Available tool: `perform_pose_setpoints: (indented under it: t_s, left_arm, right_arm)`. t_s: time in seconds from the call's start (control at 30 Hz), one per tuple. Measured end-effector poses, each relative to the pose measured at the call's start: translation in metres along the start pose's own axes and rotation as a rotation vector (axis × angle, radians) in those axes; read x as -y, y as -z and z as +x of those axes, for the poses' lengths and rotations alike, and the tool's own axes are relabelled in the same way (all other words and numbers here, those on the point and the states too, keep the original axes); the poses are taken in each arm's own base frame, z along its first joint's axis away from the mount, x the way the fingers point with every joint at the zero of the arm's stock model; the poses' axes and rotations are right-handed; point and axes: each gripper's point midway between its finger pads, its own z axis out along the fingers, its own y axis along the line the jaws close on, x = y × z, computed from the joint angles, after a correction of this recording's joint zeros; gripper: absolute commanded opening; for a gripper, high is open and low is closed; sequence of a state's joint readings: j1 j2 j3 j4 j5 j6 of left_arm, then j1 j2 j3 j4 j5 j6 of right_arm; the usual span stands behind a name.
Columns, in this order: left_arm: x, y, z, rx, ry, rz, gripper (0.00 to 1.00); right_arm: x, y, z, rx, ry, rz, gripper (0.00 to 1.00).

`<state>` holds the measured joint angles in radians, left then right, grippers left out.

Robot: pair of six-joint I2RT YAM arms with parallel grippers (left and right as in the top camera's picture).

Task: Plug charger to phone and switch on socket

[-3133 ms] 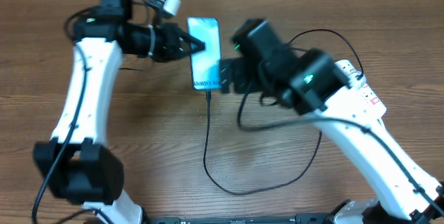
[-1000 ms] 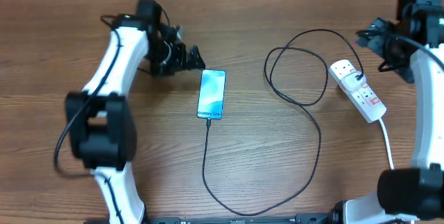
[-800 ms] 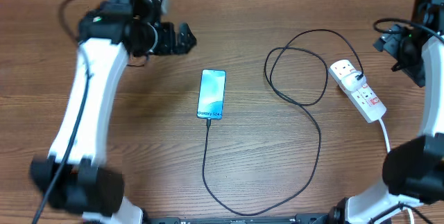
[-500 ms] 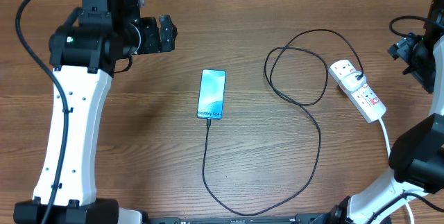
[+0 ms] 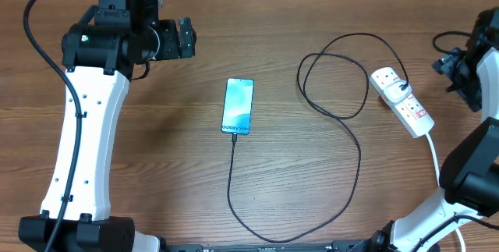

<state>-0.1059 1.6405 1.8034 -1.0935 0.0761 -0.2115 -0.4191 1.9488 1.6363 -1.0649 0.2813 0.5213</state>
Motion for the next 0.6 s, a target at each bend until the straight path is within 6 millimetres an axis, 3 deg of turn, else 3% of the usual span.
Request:
perform_pose_setpoints:
  t_s: [0.2, 0.6]
  left_arm:
    - [0.000, 0.000, 0.000, 0.001, 0.000, -0.003, 1.00]
    - [0.000, 0.000, 0.000, 0.001, 0.000, -0.003, 1.00]
  right_arm:
    - [0.003, -0.016, 0.011, -0.016, 0.034, 0.014, 1.00]
    - [0.005, -0.016, 0.020, -0.054, 0.106, 0.013, 1.00]
